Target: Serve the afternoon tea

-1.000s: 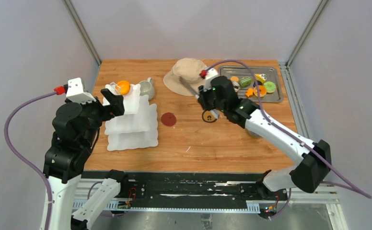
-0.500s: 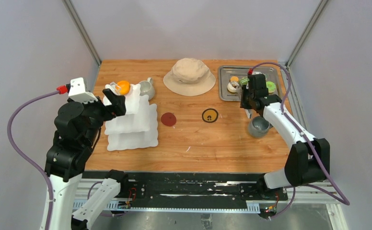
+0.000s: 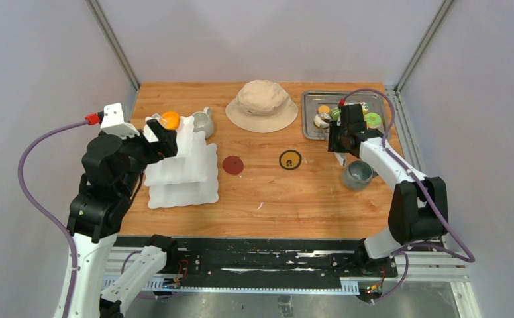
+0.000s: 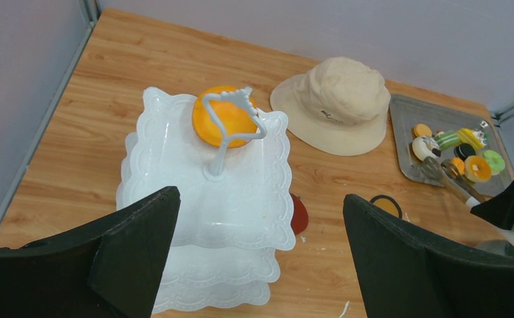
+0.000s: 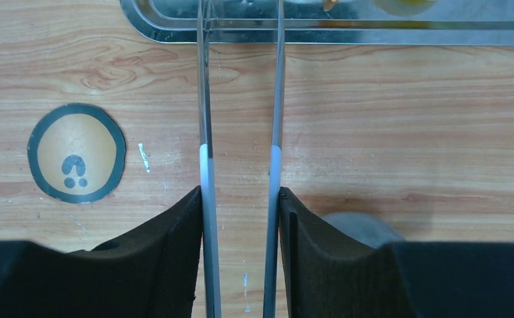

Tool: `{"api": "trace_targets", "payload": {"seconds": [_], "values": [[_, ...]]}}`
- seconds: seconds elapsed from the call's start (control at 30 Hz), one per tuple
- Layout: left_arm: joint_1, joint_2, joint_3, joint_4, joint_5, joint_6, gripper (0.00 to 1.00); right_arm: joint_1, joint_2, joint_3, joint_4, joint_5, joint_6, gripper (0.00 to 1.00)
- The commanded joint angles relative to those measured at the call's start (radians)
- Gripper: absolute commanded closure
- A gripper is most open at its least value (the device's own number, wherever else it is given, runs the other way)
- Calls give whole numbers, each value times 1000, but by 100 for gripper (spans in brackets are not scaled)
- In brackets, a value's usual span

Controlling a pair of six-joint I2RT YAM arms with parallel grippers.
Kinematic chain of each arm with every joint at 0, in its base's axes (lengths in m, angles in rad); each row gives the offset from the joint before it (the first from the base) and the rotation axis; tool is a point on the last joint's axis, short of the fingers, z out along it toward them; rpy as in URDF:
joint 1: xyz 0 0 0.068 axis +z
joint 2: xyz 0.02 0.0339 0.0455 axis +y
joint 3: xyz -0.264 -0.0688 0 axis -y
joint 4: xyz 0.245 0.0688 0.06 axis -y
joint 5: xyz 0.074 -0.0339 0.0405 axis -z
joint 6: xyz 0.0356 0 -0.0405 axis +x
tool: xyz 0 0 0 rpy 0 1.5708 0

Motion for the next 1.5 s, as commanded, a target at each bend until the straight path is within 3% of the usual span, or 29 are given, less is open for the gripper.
{"api": "trace_targets", "payload": {"seconds": [0.0, 0.43, 0.57, 0.87, 1.17, 1.3, 1.47], "values": [[-6, -1, -10, 36, -2, -4, 2, -10, 26, 32, 41, -22, -19, 56], [-6, 8, -7, 36, -1, -9, 2, -11, 114, 89, 82, 4, -28, 55], [-6, 8, -9, 37, -1, -9, 2, -11, 98, 83, 85, 6, -28, 72], [-6, 9, -5, 37, -1, -2, 2, -11, -18, 35, 66, 8, -18, 99], [-6, 5, 14, 31, -12, 20, 2, -4, -167, 28, 9, -81, -17, 99], [-6, 4, 29, 25, -25, 22, 2, 78, -239, 27, 6, -223, -32, 99], [-6, 10, 38, 7, -26, 17, 2, 283, -258, 55, -30, -256, -97, 99]]}}
